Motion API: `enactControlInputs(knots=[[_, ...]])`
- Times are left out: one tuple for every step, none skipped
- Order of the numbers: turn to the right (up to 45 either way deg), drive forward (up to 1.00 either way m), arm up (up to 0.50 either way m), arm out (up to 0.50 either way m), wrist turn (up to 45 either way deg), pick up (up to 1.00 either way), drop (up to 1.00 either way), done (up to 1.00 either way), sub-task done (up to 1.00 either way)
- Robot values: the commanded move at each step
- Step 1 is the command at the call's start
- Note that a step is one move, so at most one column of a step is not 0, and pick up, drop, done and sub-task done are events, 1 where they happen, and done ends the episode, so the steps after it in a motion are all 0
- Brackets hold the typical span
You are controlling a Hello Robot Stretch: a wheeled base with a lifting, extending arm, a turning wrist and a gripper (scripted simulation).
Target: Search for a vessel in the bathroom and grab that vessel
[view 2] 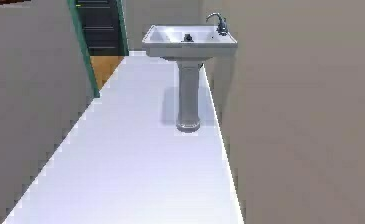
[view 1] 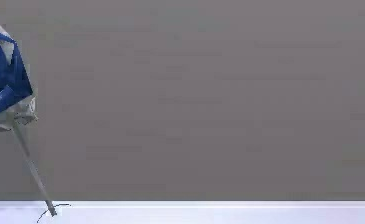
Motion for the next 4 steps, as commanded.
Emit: enactControlInputs(knots=[[45.0, 0.00, 0.00, 0.00, 0.0, 0.00, 0.00, 0.00, 0.00], [15.0, 0.00, 0.00, 0.00, 0.0, 0.00, 0.00, 0.00, 0.00], [0.0, 1.00, 0.00, 0.00, 0.0, 0.00, 0.00, 0.00, 0.00], [3.0, 0.00, 0.00, 0.00, 0.0, 0.00, 0.00, 0.00, 0.00]])
